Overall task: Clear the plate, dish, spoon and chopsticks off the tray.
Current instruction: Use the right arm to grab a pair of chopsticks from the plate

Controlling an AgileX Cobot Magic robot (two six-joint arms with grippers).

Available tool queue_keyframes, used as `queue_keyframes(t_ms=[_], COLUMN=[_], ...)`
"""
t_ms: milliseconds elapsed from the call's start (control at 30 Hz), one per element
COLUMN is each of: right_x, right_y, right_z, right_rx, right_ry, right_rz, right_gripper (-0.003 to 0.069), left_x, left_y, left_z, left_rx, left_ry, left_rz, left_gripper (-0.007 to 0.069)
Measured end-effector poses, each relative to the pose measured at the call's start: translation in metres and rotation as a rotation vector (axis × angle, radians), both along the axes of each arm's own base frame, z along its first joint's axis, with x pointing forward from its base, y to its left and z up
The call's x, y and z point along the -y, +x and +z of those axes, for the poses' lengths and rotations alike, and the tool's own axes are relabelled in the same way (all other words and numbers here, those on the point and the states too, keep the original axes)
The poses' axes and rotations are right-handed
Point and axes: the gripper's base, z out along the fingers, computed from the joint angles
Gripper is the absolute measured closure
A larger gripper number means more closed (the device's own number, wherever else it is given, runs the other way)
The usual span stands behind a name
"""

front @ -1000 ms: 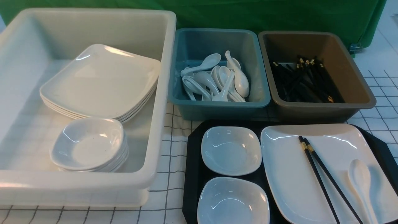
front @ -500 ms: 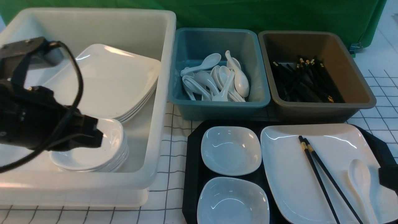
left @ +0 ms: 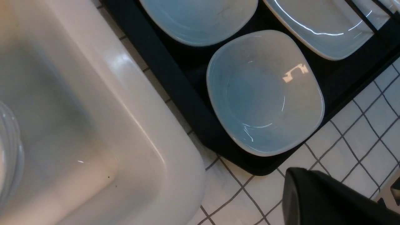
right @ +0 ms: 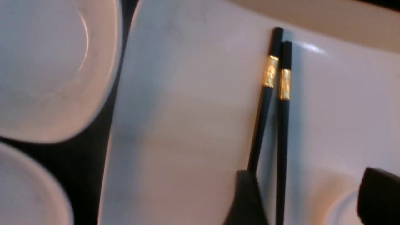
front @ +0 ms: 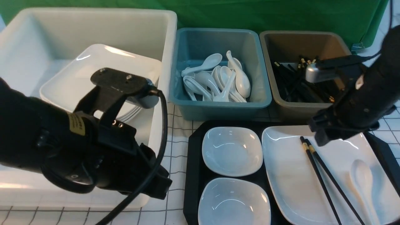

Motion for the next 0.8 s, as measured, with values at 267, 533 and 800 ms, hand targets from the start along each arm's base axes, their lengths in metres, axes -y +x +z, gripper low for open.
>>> queue_keyframes(t_ms=[267,533,800], right_x=[-0.011,-0.003,-0.001], right_y=[0.039,0.044,0.045], right_z=[-0.058,-0.081,-0.080], right_rx=[-0.132,-0.204,-0.201], right_ry=[-0.050,-0.068,-0.056], right_rz=[0.009,-0.015,-0.026], right_gripper=[0.0093,0.0163,0.0489], left_x=[-0.002,0.014,0.039], left_y=[0.004,0.021,0.044], left_z=[0.001,0.008,-0.002], left_rx=[0.048,0.164,0.027], left_ry=[0.023,-0.092,-0.051], left_rz=[0.004,-0.017,-0.127], left_gripper=[0.0619,0.0619,0.0619])
